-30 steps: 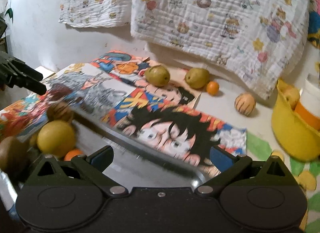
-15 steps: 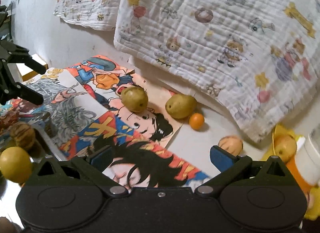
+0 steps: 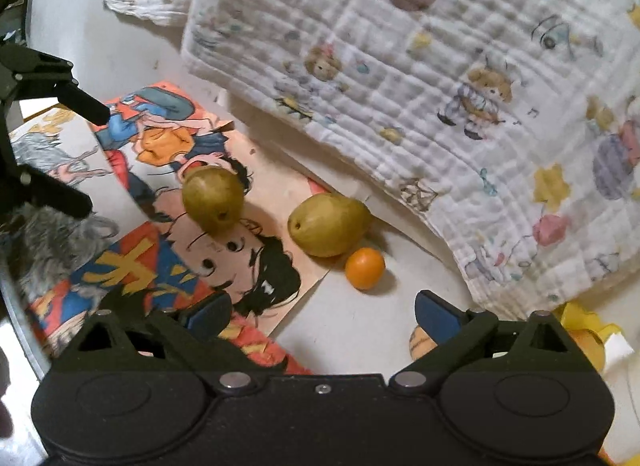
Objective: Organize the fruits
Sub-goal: 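Move left tool to a green-yellow pear while right tool approaches another tangerine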
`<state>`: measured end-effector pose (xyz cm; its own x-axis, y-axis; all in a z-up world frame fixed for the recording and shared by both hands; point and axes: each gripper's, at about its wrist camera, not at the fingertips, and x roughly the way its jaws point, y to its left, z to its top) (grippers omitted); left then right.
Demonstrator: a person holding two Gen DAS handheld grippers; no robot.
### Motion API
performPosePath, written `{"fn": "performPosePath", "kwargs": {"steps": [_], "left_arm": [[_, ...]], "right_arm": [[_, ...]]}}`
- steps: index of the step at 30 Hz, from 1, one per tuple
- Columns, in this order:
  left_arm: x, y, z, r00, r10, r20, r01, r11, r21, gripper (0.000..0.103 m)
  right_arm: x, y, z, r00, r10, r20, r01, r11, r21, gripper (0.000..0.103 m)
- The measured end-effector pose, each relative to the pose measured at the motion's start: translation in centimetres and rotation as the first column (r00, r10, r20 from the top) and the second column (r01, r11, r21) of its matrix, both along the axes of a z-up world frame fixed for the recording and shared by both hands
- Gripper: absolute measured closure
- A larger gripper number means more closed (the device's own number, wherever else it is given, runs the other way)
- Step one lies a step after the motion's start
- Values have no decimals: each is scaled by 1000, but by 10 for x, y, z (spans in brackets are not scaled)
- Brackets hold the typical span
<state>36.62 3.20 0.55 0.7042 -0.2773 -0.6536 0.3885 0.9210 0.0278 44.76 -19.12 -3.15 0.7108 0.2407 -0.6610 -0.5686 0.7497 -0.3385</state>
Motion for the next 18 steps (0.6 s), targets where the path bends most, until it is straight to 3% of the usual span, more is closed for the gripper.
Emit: {"fn": "performPosePath", "kwargs": {"steps": [6,18], "left_arm": [[22,-20,-15,995,-29,99,21,997,73,0],[47,-33,-27,987,-110,114,101,992,80,5]], "right_arm": [[33,6,-16,999,-32,-3,32,999,-27,18],[67,3,-31,999,-46,-29,46,999,-2,46]]}}
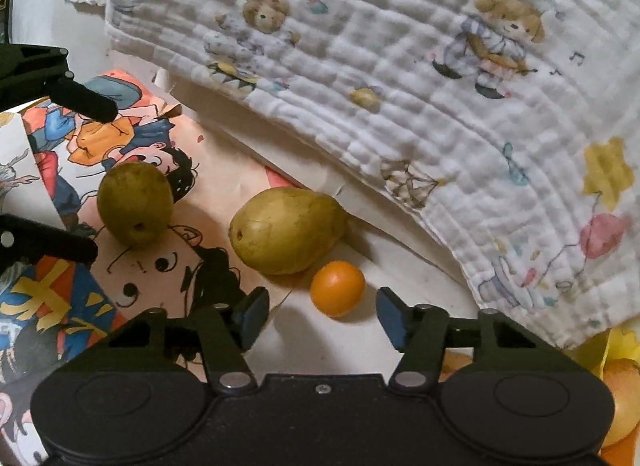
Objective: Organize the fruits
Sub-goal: 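Move left tool to a green-yellow pear while right tool approaches another tangerine, then close left tool on the pear while right tool grasps the tangerine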
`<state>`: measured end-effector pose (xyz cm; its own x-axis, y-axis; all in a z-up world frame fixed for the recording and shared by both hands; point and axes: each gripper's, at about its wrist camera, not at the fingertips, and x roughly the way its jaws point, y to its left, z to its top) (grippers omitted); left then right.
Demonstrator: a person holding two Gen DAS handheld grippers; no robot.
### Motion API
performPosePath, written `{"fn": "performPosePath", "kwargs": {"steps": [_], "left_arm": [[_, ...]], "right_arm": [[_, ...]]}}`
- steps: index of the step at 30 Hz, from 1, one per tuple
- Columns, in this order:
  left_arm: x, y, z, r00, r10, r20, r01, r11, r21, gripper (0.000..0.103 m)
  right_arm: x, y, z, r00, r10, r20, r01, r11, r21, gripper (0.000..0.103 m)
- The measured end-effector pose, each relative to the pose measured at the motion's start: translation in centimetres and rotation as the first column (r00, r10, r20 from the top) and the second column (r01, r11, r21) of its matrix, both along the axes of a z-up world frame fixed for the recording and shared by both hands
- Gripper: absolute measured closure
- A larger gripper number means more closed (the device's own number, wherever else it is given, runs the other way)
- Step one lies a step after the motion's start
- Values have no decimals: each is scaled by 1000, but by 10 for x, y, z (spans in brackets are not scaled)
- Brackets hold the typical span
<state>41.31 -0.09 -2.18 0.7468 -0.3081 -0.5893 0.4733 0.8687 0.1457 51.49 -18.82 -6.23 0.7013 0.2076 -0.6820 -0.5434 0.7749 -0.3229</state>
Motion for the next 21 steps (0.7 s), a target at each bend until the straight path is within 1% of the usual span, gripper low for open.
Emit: {"fn": "performPosePath", "kwargs": {"steps": [4,6,9,11,16,18,20,21], "left_arm": [[4,-2,-2,1000,-5,-10,5,1000,-5,11],[6,-3,-2,1000,-9,-14,9,1000,-9,13],[9,-4,-2,1000,-16,-18,16,1000,-8,17],[11,-7,-4,1000,-21,-20,21,1000,6,20],[14,-11,-9,1000,-23,-20,24,999,38,23],[16,-12,-11,999,-23,-28,25,999,42,25],[18,-13,-13,999,-16,-40,18,999,50,32],[20,-14,-13,999,-4,-47,7,998,58,33]], "right_arm": [[11,1,-4,1000,-7,-3,7,1000,1,51],[15,-1,-6,1000,-13,-6,13,1000,-6,56],[20,0,-10,1000,-11,-11,11,1000,-5,58],[21,1,-11,1000,-10,-11,10,1000,-7,59],[25,0,-12,1000,-7,-13,7,1000,15,59],[28,-1,-11,1000,-9,-18,9,1000,23,62],[29,-2,-12,1000,-22,-19,23,999,33,65],[28,-3,-11,999,-28,-18,28,999,36,67]]}}
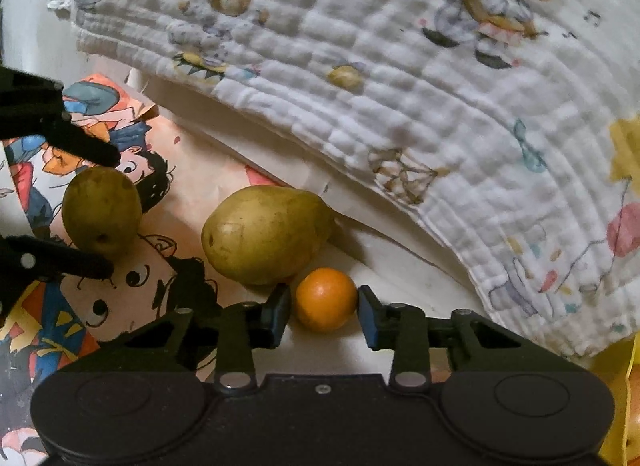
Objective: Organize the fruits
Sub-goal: 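Close left tool on the pear while right tool grasps the tangerine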
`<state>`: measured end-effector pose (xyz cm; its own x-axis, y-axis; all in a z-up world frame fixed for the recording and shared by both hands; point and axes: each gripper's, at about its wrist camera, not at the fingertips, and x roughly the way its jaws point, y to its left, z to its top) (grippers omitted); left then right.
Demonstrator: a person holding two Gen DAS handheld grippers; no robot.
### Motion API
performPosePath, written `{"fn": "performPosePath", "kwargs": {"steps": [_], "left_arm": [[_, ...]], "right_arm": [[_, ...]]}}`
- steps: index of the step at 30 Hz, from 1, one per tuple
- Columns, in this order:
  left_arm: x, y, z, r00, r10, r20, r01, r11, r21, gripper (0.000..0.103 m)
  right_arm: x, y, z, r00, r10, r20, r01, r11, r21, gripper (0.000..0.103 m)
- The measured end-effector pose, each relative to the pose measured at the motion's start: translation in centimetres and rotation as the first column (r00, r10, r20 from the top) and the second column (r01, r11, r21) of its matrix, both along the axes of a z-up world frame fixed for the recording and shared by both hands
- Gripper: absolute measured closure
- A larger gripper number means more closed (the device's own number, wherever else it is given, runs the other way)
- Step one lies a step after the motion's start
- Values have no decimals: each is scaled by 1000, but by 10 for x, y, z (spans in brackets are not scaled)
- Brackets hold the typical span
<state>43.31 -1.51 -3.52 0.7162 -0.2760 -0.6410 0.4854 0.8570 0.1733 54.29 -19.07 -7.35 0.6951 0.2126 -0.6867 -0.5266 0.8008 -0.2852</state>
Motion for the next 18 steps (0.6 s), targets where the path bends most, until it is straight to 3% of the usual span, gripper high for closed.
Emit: {"fn": "performPosePath", "kwargs": {"steps": [8,18], "left_arm": [[3,5,2,999,37,-30,-39,998,-45,35],[-15,14,11,997,50,-59,-56,993,-102,40]], "right_arm": [[-11,3,-3,999,-29,27,29,1000,2,68],[-54,4,-4,999,-29,33,28,999,33,68]]}}
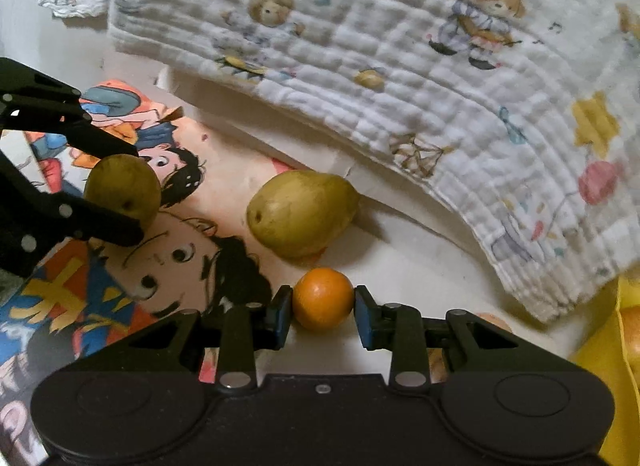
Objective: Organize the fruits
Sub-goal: 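Close left tool on the pear while right tool grasps the tangerine, then carry the pear and tangerine back over the metal tray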
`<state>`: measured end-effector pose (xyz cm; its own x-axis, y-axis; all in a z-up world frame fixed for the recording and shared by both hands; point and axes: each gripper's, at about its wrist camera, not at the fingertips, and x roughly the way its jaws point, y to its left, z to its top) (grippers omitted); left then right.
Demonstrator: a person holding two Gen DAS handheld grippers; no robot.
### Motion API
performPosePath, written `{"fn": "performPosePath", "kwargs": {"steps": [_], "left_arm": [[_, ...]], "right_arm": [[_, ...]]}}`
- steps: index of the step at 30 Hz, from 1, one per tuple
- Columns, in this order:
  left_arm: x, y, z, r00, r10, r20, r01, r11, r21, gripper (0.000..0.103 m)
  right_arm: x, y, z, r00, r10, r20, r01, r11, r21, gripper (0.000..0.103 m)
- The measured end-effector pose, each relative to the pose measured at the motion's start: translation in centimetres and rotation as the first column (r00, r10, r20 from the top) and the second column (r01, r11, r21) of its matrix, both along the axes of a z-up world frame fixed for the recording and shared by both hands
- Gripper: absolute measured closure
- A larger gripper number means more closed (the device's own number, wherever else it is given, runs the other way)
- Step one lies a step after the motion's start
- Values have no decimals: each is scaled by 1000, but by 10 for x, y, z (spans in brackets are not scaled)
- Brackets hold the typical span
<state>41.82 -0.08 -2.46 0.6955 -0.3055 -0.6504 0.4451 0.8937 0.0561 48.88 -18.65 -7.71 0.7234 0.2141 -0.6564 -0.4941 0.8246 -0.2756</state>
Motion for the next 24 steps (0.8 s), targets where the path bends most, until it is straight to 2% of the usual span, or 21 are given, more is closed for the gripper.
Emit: {"fn": "performPosePath", "kwargs": {"steps": [12,19,24], "left_arm": [[-22,0,6,999,-32,6,32,999,21,41],[-24,-8,3,996,-86,33,82,992,97,40],[-23,-15,-3,994,-100,40,95,988,125,39]], "right_arm": [[-41,6,7,998,61,-10,-61,998,33,69],[-48,13,10,995,94,-14,-93,995,24,69],[-49,13,11,996,90,-13,-89,996,21,69]]}}
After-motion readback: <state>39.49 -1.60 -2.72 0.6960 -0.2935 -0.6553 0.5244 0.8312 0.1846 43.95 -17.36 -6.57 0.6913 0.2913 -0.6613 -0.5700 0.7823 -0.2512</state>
